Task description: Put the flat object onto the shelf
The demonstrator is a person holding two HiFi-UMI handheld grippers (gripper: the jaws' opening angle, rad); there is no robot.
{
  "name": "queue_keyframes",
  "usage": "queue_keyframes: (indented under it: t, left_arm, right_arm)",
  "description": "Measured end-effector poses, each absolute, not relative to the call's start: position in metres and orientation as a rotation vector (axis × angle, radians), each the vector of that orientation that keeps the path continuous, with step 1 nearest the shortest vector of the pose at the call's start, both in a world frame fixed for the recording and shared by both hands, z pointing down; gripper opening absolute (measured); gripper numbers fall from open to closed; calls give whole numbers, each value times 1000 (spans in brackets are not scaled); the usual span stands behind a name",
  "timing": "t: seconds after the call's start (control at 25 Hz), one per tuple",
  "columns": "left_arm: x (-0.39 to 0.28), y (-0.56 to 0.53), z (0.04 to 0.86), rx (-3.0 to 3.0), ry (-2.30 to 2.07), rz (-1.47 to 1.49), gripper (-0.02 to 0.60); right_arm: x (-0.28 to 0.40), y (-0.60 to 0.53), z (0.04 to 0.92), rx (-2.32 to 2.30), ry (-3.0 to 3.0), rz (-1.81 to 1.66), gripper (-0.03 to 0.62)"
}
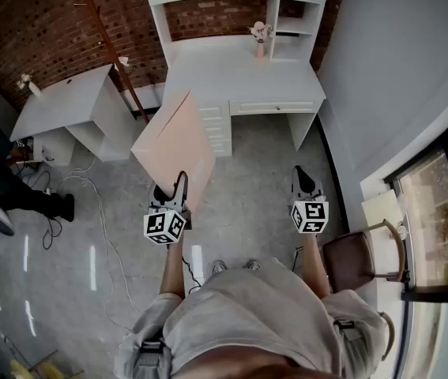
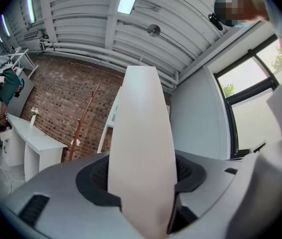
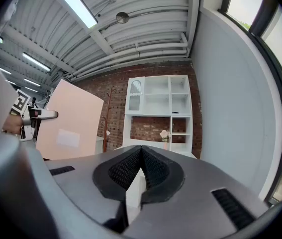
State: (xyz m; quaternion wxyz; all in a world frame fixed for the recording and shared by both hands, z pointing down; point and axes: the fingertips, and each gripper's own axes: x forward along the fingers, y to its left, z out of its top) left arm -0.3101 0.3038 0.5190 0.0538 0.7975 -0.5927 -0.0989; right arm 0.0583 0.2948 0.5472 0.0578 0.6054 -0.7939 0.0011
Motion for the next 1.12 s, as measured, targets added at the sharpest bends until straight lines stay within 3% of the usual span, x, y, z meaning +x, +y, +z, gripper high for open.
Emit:
queue_keyframes:
  t: [1.12]
  left_arm:
    - [-238, 315, 514, 2398, -1796, -328, 276]
  right_arm:
    - [113, 317, 554, 1779, -2468, -1, 29]
